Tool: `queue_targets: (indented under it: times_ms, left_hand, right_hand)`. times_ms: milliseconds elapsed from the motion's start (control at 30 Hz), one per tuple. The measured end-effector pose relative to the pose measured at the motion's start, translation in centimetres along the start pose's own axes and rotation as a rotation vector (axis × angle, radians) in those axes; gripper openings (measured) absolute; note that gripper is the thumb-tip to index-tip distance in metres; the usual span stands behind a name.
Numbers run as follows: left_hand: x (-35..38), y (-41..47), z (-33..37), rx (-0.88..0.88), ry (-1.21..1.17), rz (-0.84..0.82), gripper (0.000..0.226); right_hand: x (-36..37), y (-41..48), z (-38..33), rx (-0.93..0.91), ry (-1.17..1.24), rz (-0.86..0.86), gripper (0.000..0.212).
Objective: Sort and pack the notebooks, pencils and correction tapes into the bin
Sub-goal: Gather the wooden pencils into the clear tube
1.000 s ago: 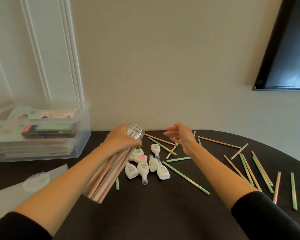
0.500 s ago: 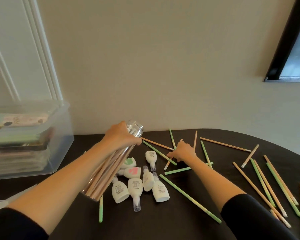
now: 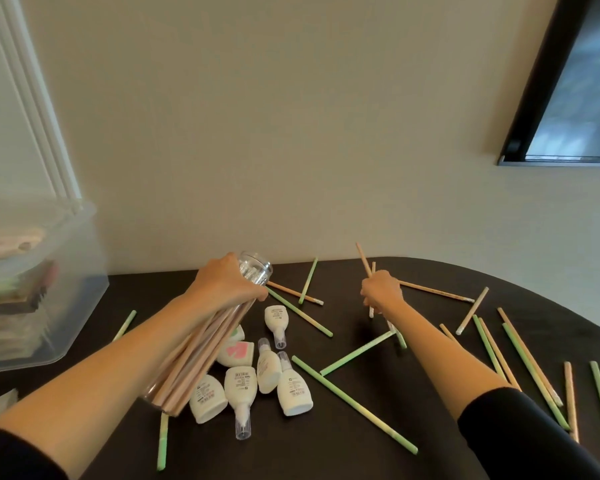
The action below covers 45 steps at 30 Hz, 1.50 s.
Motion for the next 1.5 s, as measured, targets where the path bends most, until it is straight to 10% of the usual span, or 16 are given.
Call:
queue_targets:
  times_ms: [567,833,1067,1500]
  left_hand:
    - [0.3,0.9,-0.3,-0.007,0.032,0.011,0.056]
    - [-0.2,0.9,-0.6,-0.03,-0.001,0.02,0.056]
    - [-1.2,0.6,-2.8,-0.089,0.009,0.045,0.058]
    - [-1.3,-0.1,-3.4,-0.076,-0.006,0.043,0.056]
  right_hand:
    - [0.4,1.2,0.7,-0.015,-0.307,0.003,0.033]
    - [3.4,0.0,-3.8,-0.225,0.055,-0.009,0.016]
    - [8.2,-1.4,-7.5,-0.501,-0.282,-0.145,0.022]
    - [7.3,-0.9,-6.1,-0.42,-0.517,-0.247,0.034]
Point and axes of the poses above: each hand's wrist, its own y-axis towards the middle knuckle, its own x-axis out of the palm, z = x × y, the point moved 1 cm from there along y, towards the middle knuckle, and after that the axes turned 3 degrees about z, right-handed, at the moved point
